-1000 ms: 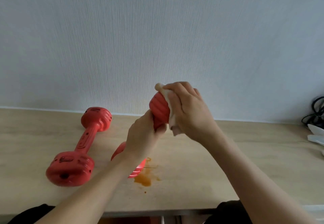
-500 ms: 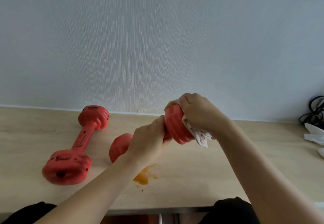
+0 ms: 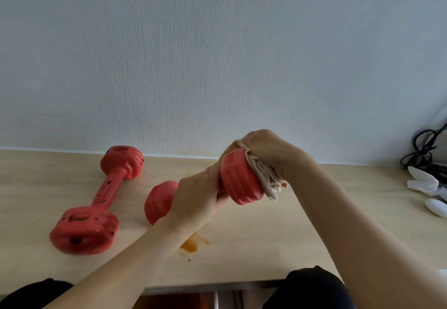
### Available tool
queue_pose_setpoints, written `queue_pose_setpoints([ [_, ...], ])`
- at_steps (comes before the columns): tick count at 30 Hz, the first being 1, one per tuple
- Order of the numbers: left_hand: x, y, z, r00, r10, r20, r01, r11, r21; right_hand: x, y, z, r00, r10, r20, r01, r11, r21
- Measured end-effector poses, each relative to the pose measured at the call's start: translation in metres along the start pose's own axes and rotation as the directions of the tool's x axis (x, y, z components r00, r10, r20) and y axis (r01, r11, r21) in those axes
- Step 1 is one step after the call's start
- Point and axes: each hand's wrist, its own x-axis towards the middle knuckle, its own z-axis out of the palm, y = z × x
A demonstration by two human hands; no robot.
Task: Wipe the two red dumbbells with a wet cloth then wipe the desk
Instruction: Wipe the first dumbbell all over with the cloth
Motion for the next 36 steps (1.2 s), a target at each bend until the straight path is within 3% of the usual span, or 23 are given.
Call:
queue_pose_setpoints([
  [8, 0.003, 0.005, -0.004, 0.999, -0.005, -0.044, 0.004, 1.000, -0.016, 0.009, 0.014, -0.008, 0.991, 0.056, 0.124, -0.074, 0.986, 0.151],
  [10, 0.004, 0.002, -0.004, 0.999, -0.021, -0.039, 0.020, 0.999, -0.030, 0.008, 0.011, -0.009, 0.996, 0.031, 0.088, -0.046, 0.984, 0.170],
  [12, 0.006, 0.002, -0.005, 0.998, -0.052, -0.019, 0.051, 0.998, -0.048, 0.001, 0.002, -0.006, 0.999, -0.026, -0.037, 0.033, 0.980, 0.194],
  [14, 0.010, 0.004, -0.008, 0.993, -0.111, 0.034, 0.114, 0.989, -0.091, -0.014, -0.011, 0.002, 0.980, -0.106, -0.168, 0.117, 0.991, 0.058],
  [16, 0.009, 0.005, -0.006, 0.982, -0.172, 0.079, 0.181, 0.976, -0.124, -0.031, -0.017, 0.020, 0.938, -0.242, -0.249, 0.176, 0.950, -0.259],
  [18, 0.008, 0.005, -0.005, 0.976, -0.194, 0.099, 0.205, 0.971, -0.121, -0.041, -0.019, 0.034, 0.899, -0.275, -0.340, 0.147, 0.922, -0.358],
  [21, 0.008, 0.003, -0.003, 0.982, -0.188, 0.036, 0.191, 0.972, -0.138, -0.029, -0.022, 0.032, 0.922, -0.184, -0.342, 0.105, 0.966, -0.237],
  [25, 0.006, 0.000, -0.004, 0.990, -0.134, -0.048, 0.124, 0.976, -0.177, -0.009, -0.026, 0.010, 0.989, -0.026, -0.145, 0.038, 0.996, 0.084],
  [29, 0.007, -0.006, 0.000, 0.996, -0.039, -0.080, 0.030, 0.993, -0.115, -0.007, -0.014, -0.005, 0.999, 0.016, 0.029, -0.024, 0.954, 0.300],
  [32, 0.007, -0.002, -0.003, 0.992, -0.089, -0.093, 0.071, 0.981, -0.178, 0.000, 0.003, -0.001, 0.999, 0.019, 0.032, -0.030, 0.918, 0.396],
  [36, 0.011, -0.012, -0.001, 0.960, -0.268, -0.075, 0.229, 0.914, -0.335, 0.006, 0.021, 0.017, 0.998, 0.042, -0.036, -0.014, 0.822, 0.569],
])
